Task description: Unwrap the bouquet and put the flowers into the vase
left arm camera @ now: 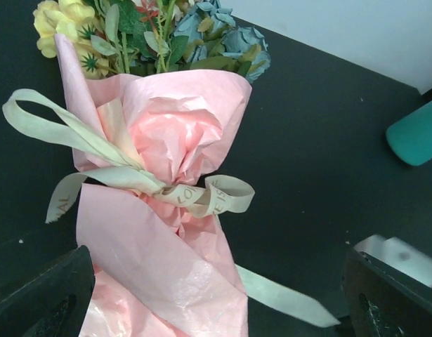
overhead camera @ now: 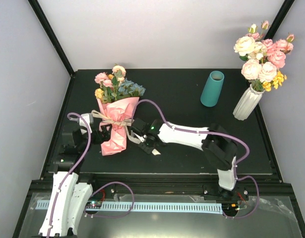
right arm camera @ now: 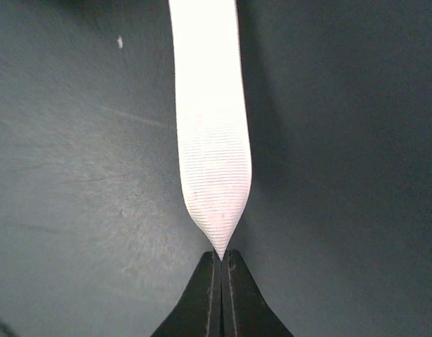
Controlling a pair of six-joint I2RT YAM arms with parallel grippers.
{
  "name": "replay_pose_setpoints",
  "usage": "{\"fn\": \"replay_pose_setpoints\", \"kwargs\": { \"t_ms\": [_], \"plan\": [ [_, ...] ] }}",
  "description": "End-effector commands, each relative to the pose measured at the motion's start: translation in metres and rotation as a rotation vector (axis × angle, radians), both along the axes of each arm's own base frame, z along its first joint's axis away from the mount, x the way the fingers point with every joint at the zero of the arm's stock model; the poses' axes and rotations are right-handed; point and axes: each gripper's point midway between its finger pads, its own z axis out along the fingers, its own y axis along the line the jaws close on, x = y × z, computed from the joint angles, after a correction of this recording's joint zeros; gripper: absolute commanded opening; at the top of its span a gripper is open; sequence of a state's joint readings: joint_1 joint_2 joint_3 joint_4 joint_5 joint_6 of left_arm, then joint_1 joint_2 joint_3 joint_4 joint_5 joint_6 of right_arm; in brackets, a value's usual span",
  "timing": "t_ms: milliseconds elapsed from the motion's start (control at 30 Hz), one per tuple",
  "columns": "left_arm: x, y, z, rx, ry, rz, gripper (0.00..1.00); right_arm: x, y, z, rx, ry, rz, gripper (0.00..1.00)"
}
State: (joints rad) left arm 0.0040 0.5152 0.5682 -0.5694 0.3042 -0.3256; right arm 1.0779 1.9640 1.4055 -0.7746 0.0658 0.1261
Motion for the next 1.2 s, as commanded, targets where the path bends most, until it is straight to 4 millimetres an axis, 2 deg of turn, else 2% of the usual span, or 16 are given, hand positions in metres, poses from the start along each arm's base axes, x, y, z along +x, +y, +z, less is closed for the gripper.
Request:
{"fn": "replay_pose_setpoints", "kwargs": {
  "t_ms": [0, 167, 367, 500, 800, 900, 1000, 1167],
  "plan": [
    [-0.003, -0.005, 0.017, -0.076, 0.009, 0.014, 0.96, 0.017, -0.007, 0.077, 0.096, -0.098, -0.100, 0.01],
    [-0.004, -0.005, -0.004, -0.068, 0.091, 0.027, 0.88, 0.019, -0.025, 0.120, 0.149, -0.155, -0.185, 0.02],
    [0.002, -0.031, -0.023, -0.076, 0.182, -0.040, 0.80, 0.018, -0.044, 0.171, 0.228, -0.225, -0.259, 0.02],
    [0.007, -0.045, -0.032, -0.031, 0.203, -0.070, 0.79, 0.015, -0.054, 0.210, 0.314, -0.255, -0.293, 0.01],
    [0.023, -0.045, -0.056, 0.016, 0.262, -0.031, 0.70, 0.006, -0.090, 0.258, 0.375, -0.322, -0.352, 0.02],
    [0.028, -0.054, -0.056, 0.006, 0.267, -0.063, 0.72, 0.003, -0.096, 0.276, 0.415, -0.340, -0.363, 0.02],
    [0.025, -0.080, -0.050, -0.067, 0.241, -0.162, 0.81, -0.001, -0.093, 0.285, 0.477, -0.334, -0.339, 0.02],
    [0.012, -0.111, -0.040, -0.239, 0.218, -0.243, 0.86, -0.032, -0.054, 0.296, 0.610, -0.200, -0.106, 0.02]
  ]
}}
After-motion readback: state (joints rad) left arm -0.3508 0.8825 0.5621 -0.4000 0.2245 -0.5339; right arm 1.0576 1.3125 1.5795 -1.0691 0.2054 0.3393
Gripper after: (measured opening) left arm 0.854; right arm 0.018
